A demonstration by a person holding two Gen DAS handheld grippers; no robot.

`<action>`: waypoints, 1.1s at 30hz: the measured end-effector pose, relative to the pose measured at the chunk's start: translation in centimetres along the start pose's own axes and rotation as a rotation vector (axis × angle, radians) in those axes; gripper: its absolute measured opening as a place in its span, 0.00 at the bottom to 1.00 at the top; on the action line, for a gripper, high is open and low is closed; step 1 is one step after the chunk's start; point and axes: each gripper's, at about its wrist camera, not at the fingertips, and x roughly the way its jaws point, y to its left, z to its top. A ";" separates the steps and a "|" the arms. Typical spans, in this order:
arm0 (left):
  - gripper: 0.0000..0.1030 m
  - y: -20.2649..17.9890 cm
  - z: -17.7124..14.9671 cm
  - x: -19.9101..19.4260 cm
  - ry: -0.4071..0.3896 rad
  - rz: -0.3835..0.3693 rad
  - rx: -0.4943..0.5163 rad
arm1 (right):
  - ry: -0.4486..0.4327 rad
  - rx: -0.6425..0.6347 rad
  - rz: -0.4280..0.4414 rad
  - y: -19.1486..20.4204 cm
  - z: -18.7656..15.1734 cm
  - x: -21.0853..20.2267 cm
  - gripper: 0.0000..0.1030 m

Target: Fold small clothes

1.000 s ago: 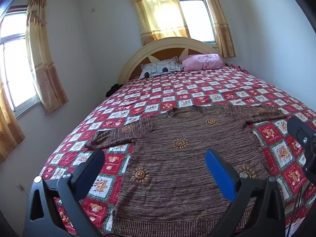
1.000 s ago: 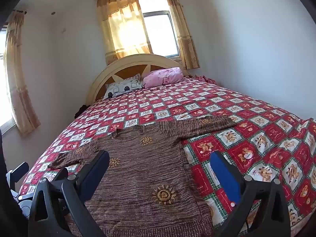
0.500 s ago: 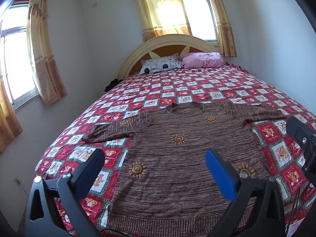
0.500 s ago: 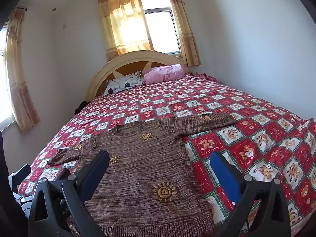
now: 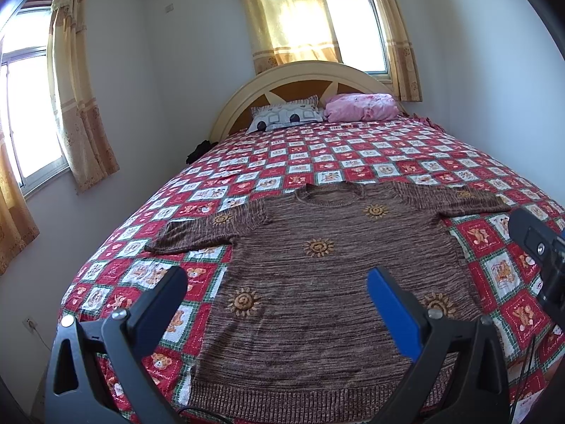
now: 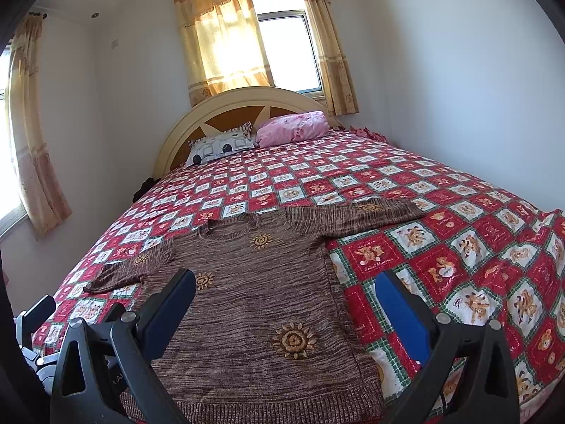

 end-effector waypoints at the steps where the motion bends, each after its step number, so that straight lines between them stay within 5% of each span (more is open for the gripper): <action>1: 1.00 0.0 0.0 0.0 0.001 0.000 0.000 | -0.001 -0.001 0.000 0.0 0.0 0.0 0.99; 33: 1.00 -0.2 -0.3 0.3 0.027 -0.015 -0.008 | 0.022 0.001 0.000 0.1 -0.5 0.5 0.99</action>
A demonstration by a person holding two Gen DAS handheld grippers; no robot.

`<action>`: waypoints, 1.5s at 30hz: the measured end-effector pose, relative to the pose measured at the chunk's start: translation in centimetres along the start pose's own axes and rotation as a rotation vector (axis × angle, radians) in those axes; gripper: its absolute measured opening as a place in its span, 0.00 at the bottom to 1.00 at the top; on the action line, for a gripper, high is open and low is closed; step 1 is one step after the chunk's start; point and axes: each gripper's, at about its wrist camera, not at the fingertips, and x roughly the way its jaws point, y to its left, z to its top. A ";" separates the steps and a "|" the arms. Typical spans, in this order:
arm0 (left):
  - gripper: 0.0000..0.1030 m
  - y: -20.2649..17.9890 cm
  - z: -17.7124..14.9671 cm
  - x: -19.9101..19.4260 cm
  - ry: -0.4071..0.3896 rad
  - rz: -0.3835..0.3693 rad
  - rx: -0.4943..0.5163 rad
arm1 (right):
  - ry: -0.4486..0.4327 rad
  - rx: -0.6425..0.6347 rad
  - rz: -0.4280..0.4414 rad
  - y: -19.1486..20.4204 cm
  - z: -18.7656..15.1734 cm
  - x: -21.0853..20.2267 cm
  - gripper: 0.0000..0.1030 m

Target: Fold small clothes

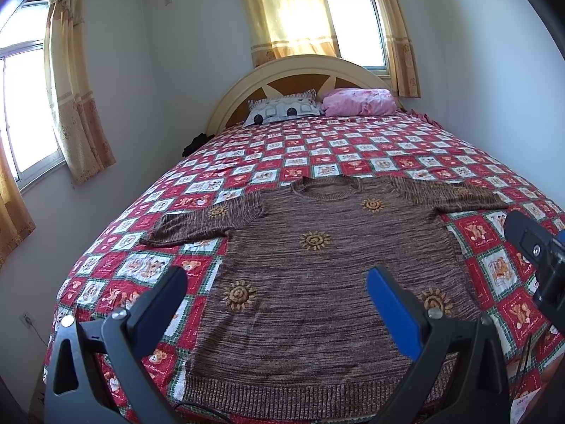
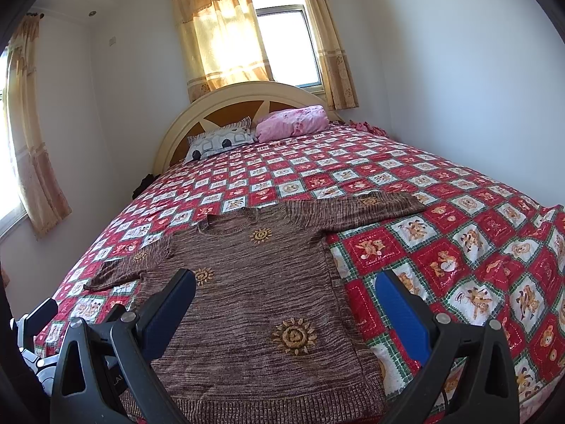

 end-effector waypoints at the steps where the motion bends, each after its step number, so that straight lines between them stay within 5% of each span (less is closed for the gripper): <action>1: 1.00 0.0 0.0 0.0 0.000 0.000 0.000 | 0.001 0.000 0.001 0.0 0.0 0.0 0.99; 24: 1.00 0.0 0.5 4.9 0.050 -0.006 -0.004 | 0.058 0.072 -0.051 -3.5 0.5 3.8 0.99; 30: 1.00 -0.1 2.1 8.3 0.084 -0.071 0.010 | 0.088 0.174 -0.120 -8.7 2.1 7.0 0.99; 38: 1.00 1.2 5.9 14.7 0.086 -0.111 -0.047 | 0.022 0.237 -0.278 -18.4 7.6 11.7 0.98; 40: 1.00 1.0 5.9 16.5 0.097 -0.104 -0.052 | 0.046 0.240 -0.287 -20.2 8.9 14.2 0.93; 42: 1.00 0.8 5.6 18.3 0.118 -0.097 -0.059 | 0.079 0.245 -0.274 -21.6 9.9 16.4 0.76; 45: 1.00 0.5 4.9 21.2 0.166 -0.080 -0.065 | 0.141 0.270 -0.270 -23.8 11.0 20.7 0.74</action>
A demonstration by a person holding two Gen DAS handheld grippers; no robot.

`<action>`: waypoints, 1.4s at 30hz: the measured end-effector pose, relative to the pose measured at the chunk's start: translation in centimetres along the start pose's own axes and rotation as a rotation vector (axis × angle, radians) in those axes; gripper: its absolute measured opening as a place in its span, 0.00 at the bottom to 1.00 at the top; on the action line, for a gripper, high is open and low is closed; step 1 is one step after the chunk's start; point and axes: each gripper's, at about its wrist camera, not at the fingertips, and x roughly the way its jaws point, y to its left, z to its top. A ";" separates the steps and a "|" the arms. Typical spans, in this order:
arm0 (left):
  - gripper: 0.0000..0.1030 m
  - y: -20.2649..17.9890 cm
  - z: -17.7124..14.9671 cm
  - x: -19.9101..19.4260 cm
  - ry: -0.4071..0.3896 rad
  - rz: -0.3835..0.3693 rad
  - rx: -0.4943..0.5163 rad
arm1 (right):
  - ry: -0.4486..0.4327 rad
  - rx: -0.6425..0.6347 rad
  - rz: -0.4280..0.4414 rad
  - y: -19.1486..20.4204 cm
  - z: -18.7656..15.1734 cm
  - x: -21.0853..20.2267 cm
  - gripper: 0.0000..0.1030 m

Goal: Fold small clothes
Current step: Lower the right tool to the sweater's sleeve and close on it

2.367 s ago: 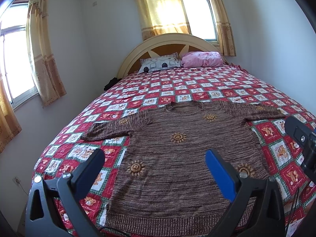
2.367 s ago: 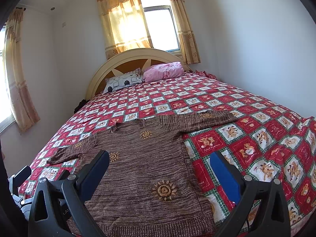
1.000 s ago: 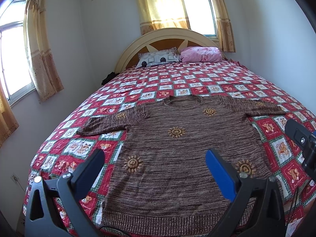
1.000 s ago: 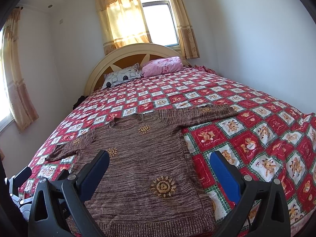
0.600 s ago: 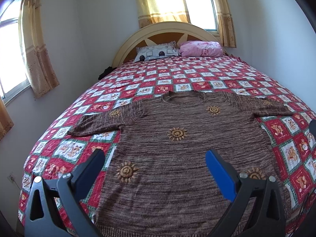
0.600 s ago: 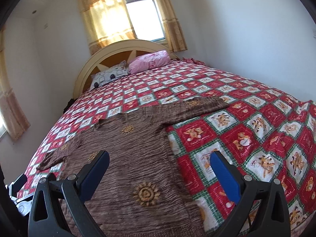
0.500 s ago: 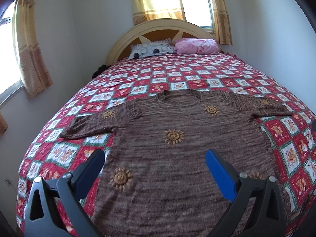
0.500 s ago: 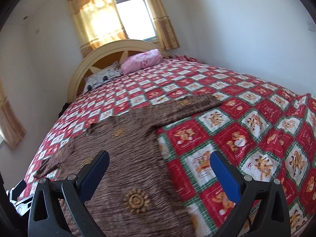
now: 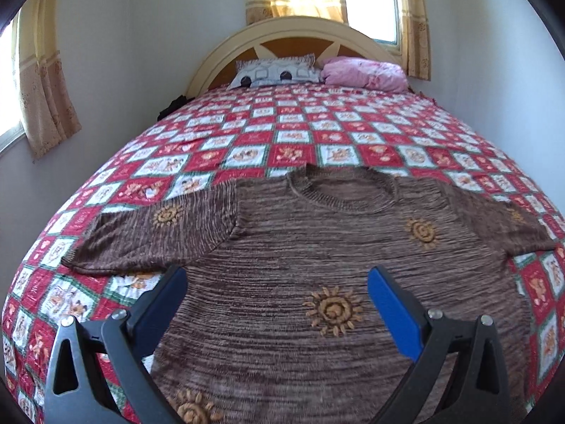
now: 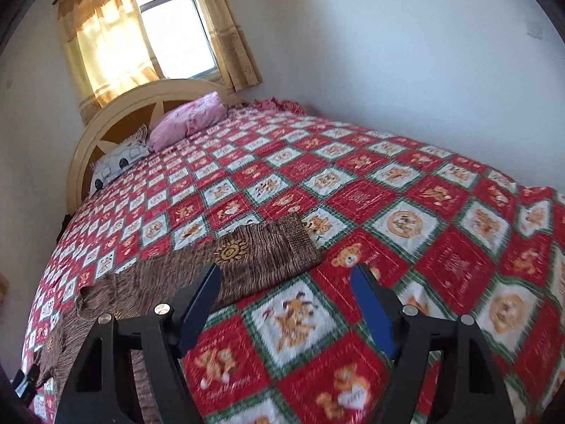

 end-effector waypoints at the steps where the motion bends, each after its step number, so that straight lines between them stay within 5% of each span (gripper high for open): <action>1: 1.00 0.0 -0.1 0.6 0.012 0.001 -0.003 | 0.013 0.003 -0.007 -0.1 0.3 1.0 0.74; 8: 1.00 0.8 -1.3 3.6 0.069 -0.001 -0.042 | 0.142 -0.018 -0.071 0.3 1.7 9.6 0.73; 16: 1.00 0.6 -2.2 5.6 0.128 0.011 -0.046 | 0.231 -0.066 -0.138 0.5 0.9 14.8 0.57; 23: 1.00 0.8 -2.7 6.8 0.193 -0.012 -0.063 | 0.225 -0.145 -0.179 1.2 0.3 15.9 0.54; 30: 1.00 1.6 -2.9 7.1 0.206 -0.043 -0.115 | 0.253 -0.101 -0.095 0.6 1.4 15.7 0.08; 42: 1.00 1.7 -2.9 7.2 0.207 -0.046 -0.115 | 0.185 -0.136 0.006 6.1 2.6 11.2 0.06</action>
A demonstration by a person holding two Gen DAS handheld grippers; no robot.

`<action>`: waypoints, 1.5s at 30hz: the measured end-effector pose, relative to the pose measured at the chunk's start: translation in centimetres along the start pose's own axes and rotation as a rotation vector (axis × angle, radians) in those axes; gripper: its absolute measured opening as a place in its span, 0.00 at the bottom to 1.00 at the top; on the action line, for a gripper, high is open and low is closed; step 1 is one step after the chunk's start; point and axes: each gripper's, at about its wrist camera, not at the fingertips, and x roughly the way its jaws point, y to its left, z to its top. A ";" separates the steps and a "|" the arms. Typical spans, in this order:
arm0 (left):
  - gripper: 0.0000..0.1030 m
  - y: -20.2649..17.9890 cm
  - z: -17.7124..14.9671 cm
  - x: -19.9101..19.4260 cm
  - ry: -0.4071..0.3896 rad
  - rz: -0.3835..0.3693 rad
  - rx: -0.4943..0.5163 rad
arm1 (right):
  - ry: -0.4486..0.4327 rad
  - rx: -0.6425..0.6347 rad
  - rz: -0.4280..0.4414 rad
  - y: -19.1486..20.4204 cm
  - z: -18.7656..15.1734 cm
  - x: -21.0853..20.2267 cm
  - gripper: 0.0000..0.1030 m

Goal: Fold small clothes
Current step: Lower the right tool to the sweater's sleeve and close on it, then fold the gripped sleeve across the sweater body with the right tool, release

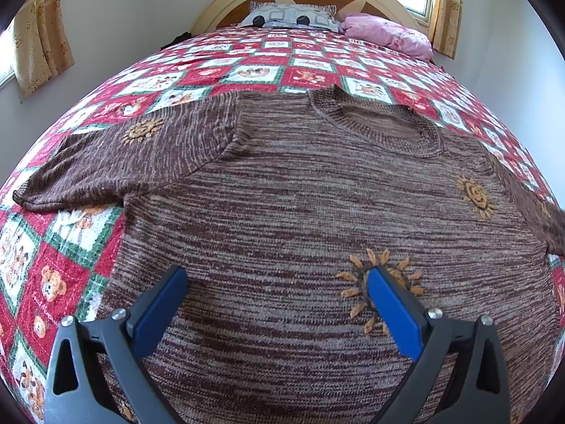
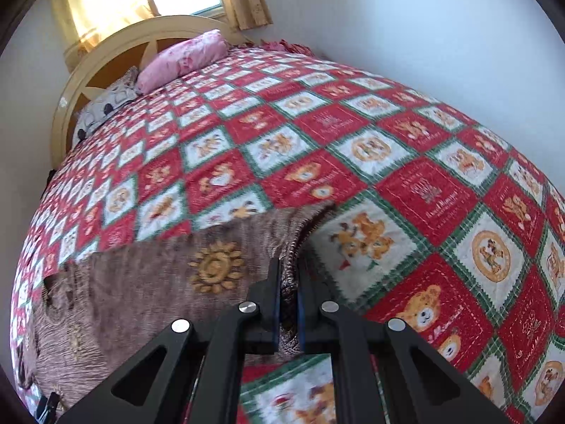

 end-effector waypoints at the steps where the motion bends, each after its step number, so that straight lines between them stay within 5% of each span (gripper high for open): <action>1: 1.00 0.1 0.0 0.0 0.000 -0.001 -0.001 | -0.010 -0.020 0.007 1.0 0.0 -0.5 0.06; 11: 1.00 0.1 0.0 -0.1 -0.007 -0.011 -0.011 | -0.038 -0.221 0.191 15.6 -2.1 -3.3 0.06; 18: 1.00 1.3 -0.2 -0.7 -0.034 -0.042 -0.076 | 0.014 -0.333 0.317 26.9 -7.0 -2.0 0.06; 24: 1.00 2.5 -0.2 -1.0 -0.058 -0.087 -0.143 | 0.051 -0.446 0.344 33.2 -11.5 -0.2 0.06; 40: 1.00 3.0 -0.2 -1.0 -0.067 -0.106 -0.159 | 0.143 -0.479 0.511 37.2 -15.4 2.0 0.06; 45: 1.00 3.0 -0.2 -0.9 -0.065 -0.105 -0.158 | 0.300 -0.386 0.629 36.4 -16.3 4.1 0.13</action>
